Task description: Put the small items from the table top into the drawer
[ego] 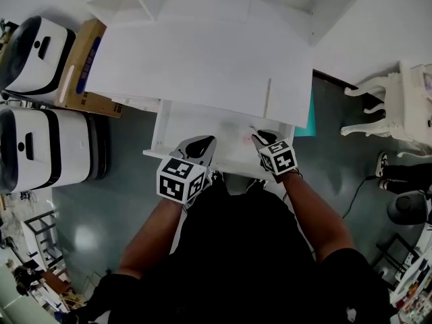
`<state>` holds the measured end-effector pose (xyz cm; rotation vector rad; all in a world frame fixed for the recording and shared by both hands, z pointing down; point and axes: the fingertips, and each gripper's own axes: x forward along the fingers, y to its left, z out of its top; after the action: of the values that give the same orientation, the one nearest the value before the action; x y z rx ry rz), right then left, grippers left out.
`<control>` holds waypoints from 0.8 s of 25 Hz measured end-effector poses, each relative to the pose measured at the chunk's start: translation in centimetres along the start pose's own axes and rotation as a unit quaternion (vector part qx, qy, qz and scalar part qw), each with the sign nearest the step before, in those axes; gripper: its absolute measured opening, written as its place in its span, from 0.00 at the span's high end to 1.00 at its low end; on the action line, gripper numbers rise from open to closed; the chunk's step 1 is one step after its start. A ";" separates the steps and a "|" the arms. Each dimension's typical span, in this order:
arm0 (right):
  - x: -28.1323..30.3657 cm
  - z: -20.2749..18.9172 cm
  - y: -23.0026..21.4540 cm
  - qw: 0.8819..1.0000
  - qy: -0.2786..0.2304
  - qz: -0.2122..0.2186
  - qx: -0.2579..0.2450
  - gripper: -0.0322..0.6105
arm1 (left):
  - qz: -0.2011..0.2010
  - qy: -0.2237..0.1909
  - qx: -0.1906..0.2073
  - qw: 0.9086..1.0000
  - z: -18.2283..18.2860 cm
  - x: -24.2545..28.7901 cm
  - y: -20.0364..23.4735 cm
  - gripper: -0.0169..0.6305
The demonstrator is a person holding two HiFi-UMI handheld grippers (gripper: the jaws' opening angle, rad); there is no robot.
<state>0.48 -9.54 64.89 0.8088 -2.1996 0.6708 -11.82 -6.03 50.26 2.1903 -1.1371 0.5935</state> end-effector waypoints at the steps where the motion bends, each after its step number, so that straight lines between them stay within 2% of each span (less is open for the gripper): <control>1: -1.0 0.7 0.0 1.000 -0.015 0.003 0.019 0.80 | -0.003 -0.002 0.003 1.000 0.2 0.0 -0.2 0.96; 5: -5.5 3.7 -0.1 0.994 -0.079 0.008 0.076 0.81 | -0.014 -0.009 0.012 1.000 0.9 0.3 -0.8 0.96; 10: -10.5 6.3 -0.7 0.984 -0.140 0.002 0.108 0.86 | -0.030 -0.022 0.021 0.999 2.4 0.9 -1.8 0.96; 15: -14.1 7.3 -1.5 0.974 -0.182 -0.009 0.136 0.88 | -0.048 -0.029 0.029 0.998 3.8 1.4 -3.1 0.96; 20: -15.7 7.3 -1.7 0.972 -0.194 -0.024 0.128 0.89 | -0.062 -0.032 0.042 0.997 4.7 1.6 -4.2 0.96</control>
<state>7.49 -9.97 49.01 1.2083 -2.4590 0.8415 -6.92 -8.21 46.61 2.3474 -1.0165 0.5292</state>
